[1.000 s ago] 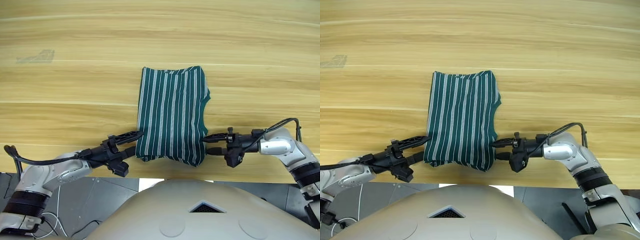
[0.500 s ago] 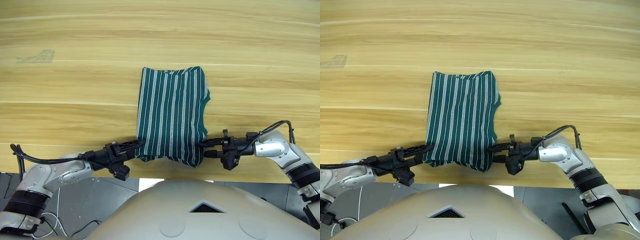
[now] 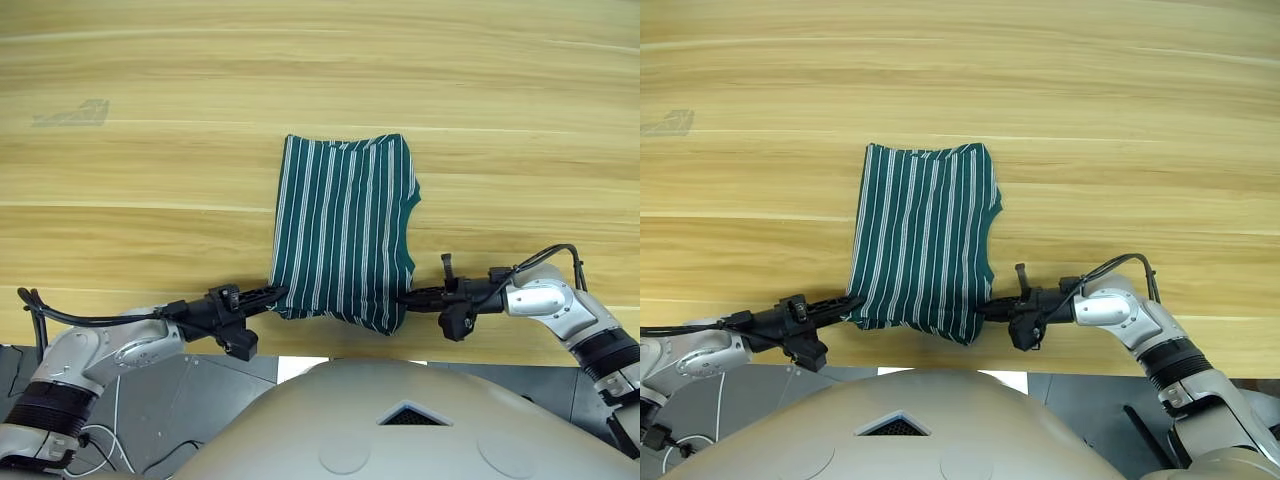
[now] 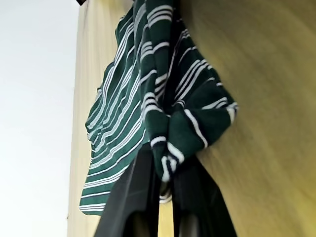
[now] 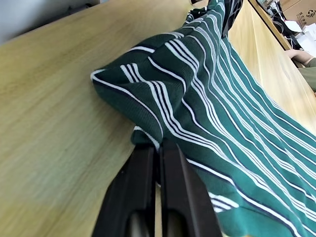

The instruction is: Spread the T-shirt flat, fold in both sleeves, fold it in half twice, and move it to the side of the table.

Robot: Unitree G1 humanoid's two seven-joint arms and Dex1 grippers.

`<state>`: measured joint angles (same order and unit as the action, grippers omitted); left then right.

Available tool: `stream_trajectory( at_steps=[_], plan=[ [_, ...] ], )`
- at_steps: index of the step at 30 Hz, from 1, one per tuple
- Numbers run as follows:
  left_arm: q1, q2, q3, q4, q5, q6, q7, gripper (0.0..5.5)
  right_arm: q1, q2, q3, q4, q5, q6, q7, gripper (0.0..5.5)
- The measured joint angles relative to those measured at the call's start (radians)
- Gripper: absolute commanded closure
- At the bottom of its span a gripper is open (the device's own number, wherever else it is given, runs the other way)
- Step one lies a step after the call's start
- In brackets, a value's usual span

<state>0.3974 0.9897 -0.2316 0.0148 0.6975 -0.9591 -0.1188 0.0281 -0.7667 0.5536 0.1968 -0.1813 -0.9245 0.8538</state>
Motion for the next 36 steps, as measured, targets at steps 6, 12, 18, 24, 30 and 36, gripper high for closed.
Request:
stream_trajectory(
  at_steps=[6,12,18,24,30,36],
  plan=[
    [0.085,0.038,-0.057,-0.070,-0.434,0.214,-0.298,5.36,-0.028,0.008,-0.001,-0.013,0.137,0.146,0.072,5.50],
    [0.103,0.103,0.046,-0.239,-0.829,0.449,-0.487,5.36,-0.043,-0.059,-0.123,-0.284,0.708,0.696,0.246,5.50],
    [0.142,0.141,0.230,-0.386,-1.058,0.617,-0.616,5.36,-0.022,-0.085,-0.237,-0.375,0.865,0.949,0.323,5.50],
    [0.390,0.140,0.331,-0.591,-1.055,0.718,-0.743,5.36,0.053,-0.083,-0.318,-0.446,0.864,1.003,0.358,5.50],
    [0.511,0.121,0.378,-0.673,-1.066,0.791,-0.852,5.36,0.112,-0.072,-0.357,-0.489,0.829,1.021,0.367,5.50],
    [0.087,-0.037,0.272,-0.475,-1.004,0.984,-0.704,5.36,0.005,0.045,-0.348,-0.346,0.627,0.973,0.260,5.50]
  ],
)
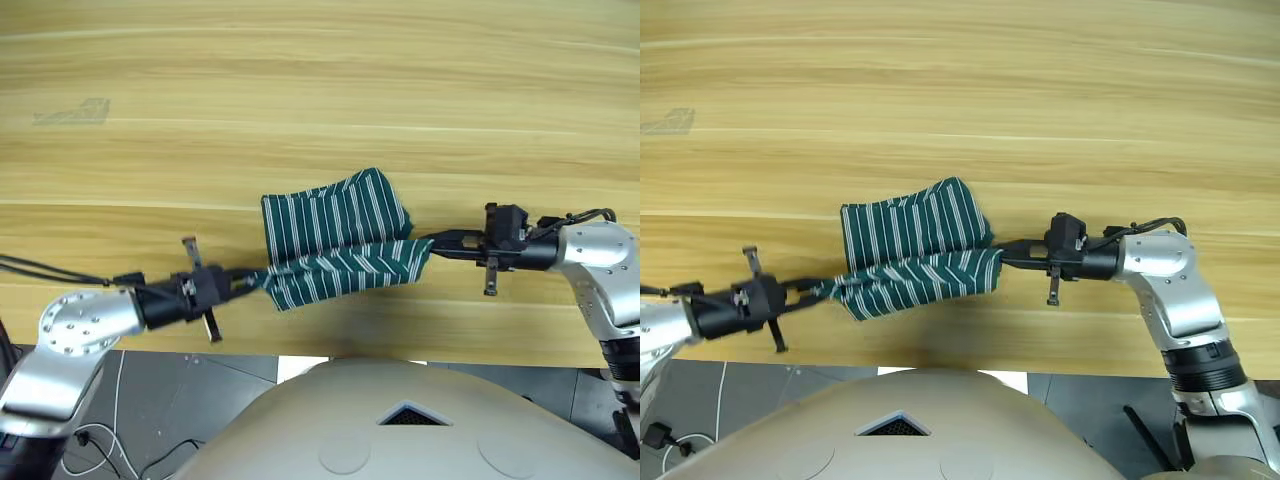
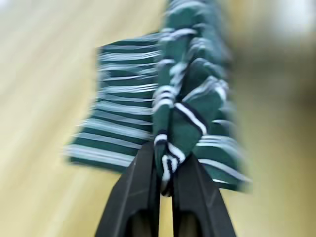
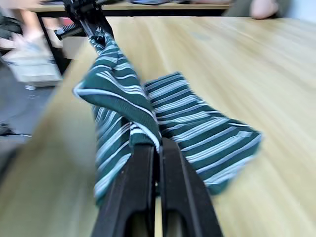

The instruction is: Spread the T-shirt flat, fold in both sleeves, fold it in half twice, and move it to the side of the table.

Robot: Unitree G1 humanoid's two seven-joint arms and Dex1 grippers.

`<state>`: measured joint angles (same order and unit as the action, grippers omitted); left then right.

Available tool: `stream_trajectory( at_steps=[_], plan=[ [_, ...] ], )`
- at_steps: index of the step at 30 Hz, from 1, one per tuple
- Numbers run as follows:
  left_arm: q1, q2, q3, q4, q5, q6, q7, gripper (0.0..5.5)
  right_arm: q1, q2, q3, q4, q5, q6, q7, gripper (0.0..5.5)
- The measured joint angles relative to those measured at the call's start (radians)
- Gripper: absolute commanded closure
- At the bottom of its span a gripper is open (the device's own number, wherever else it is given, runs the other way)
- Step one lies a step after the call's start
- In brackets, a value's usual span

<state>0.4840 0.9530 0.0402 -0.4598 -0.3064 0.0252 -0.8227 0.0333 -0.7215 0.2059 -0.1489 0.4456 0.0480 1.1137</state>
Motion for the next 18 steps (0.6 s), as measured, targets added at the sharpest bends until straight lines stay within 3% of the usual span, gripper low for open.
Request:
stream_trajectory(
  at_steps=[6,13,18],
  plan=[
    [-0.256,-0.131,-0.059,0.155,0.054,0.070,0.059,5.36,-0.151,0.148,-0.003,0.142,-0.097,-0.029,-0.122,5.50],
    [-0.353,-0.210,-0.087,0.294,0.091,0.052,0.059,5.36,-0.230,0.236,0.002,0.255,-0.171,-0.048,-0.156,5.50],
    [-0.382,-0.224,-0.098,0.346,0.138,0.050,0.058,4.59,-0.238,0.256,0.002,0.317,-0.201,-0.055,-0.164,4.53]
  ],
)
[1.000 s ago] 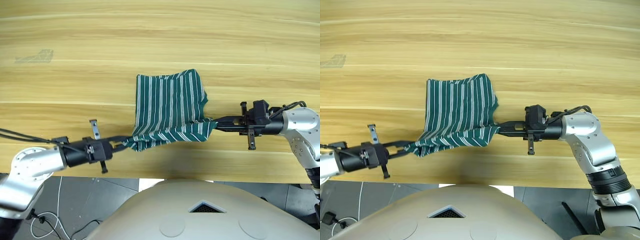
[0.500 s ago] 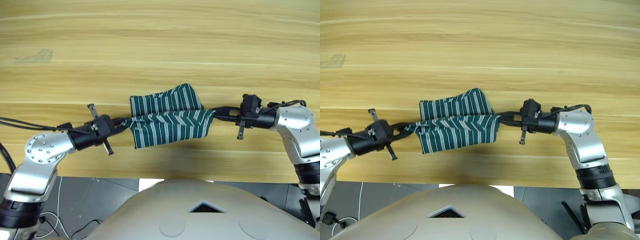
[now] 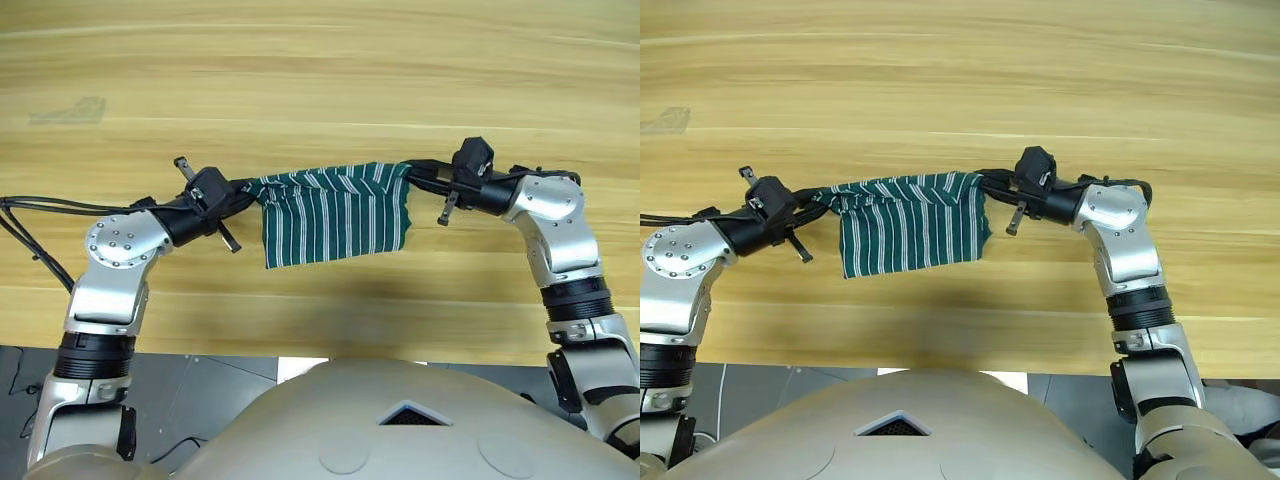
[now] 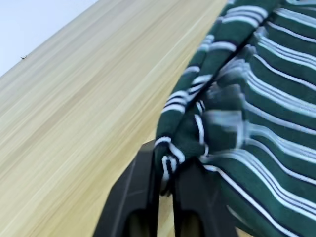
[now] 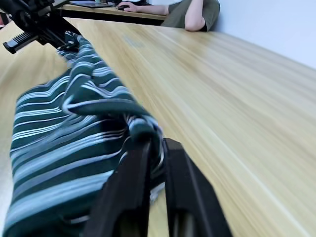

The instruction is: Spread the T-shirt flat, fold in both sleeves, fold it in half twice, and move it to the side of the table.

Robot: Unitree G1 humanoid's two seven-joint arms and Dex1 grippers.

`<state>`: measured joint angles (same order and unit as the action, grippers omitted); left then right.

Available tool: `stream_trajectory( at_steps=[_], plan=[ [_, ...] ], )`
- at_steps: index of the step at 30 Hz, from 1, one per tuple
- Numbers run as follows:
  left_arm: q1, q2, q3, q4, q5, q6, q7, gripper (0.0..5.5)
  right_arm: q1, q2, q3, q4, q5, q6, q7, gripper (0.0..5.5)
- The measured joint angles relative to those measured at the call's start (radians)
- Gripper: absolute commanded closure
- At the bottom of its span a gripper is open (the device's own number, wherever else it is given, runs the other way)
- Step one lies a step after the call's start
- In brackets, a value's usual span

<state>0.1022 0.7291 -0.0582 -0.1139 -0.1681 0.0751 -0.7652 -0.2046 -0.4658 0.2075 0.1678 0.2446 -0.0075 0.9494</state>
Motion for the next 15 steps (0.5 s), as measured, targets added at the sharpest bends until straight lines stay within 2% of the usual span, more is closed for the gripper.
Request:
stream_trajectory(
  at_steps=[3,6,9,15],
  plan=[
    [-0.017,-0.026,0.003,0.036,0.025,-0.008,0.034,4.12,-0.006,0.033,-0.020,0.035,-0.017,-0.024,-0.052,3.99],
    [-0.090,-0.091,0.041,0.123,0.069,-0.045,0.166,3.72,-0.053,0.081,-0.087,0.086,-0.025,-0.079,-0.156,3.52],
    [-0.128,-0.120,0.069,0.169,0.086,-0.069,0.224,3.22,-0.079,0.103,-0.115,0.101,-0.026,-0.107,-0.194,2.97],
    [-0.127,-0.204,0.103,0.260,0.085,-0.111,0.291,3.16,-0.060,0.143,-0.091,0.126,-0.047,-0.159,-0.198,1.97]
  ],
)
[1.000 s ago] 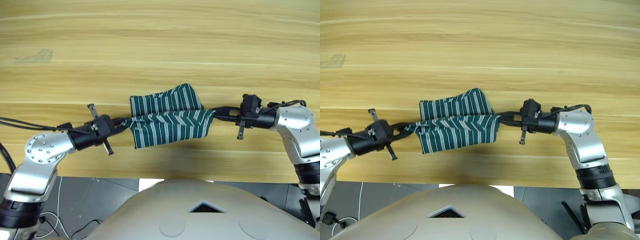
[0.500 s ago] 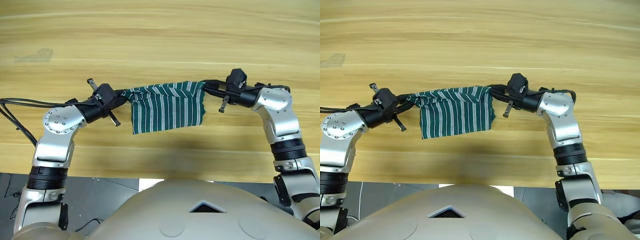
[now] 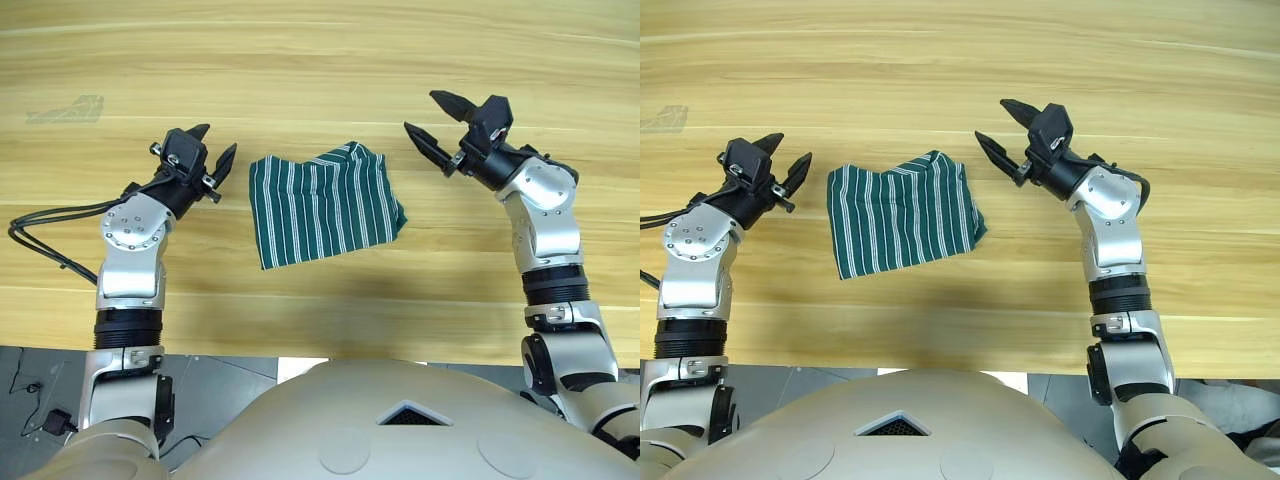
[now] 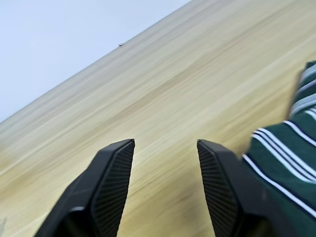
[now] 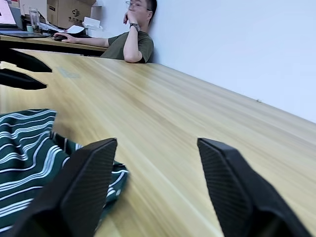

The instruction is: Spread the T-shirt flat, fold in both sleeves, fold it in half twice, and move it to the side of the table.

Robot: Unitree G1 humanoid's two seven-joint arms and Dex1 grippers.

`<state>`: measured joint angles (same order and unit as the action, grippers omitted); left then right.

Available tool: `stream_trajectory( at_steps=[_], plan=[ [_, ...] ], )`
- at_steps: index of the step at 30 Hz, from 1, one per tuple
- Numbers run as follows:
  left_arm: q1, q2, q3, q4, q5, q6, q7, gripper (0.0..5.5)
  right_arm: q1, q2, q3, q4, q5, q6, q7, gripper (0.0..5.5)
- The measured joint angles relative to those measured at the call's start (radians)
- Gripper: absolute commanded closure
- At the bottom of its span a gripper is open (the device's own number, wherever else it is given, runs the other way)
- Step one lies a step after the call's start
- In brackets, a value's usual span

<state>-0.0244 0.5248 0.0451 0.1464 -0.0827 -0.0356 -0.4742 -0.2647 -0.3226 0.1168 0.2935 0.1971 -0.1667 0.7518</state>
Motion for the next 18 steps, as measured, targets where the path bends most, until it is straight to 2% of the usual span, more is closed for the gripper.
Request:
stream_trajectory(
  at_steps=[3,6,8,12,18],
  plan=[
    [0.002,-0.034,0.045,0.009,-0.005,-0.035,0.047,3.16,0.014,0.004,0.021,-0.004,-0.004,-0.008,0.045,1.97],
    [-0.041,-0.079,0.207,-0.052,-0.100,-0.101,0.170,3.16,0.010,0.039,0.090,-0.027,-0.026,-0.062,0.084,1.97],
    [-0.056,-0.103,0.266,-0.128,-0.118,-0.129,0.232,3.16,-0.029,0.060,0.155,0.015,-0.109,-0.128,0.085,1.97],
    [-0.045,-0.150,0.257,-0.154,-0.111,-0.137,0.267,3.16,-0.116,0.091,0.243,0.149,-0.192,-0.187,0.125,1.97],
    [-0.034,-0.199,0.231,-0.153,-0.106,-0.136,0.290,3.16,-0.252,0.143,0.272,0.422,-0.265,-0.273,0.118,1.97]
  ],
)
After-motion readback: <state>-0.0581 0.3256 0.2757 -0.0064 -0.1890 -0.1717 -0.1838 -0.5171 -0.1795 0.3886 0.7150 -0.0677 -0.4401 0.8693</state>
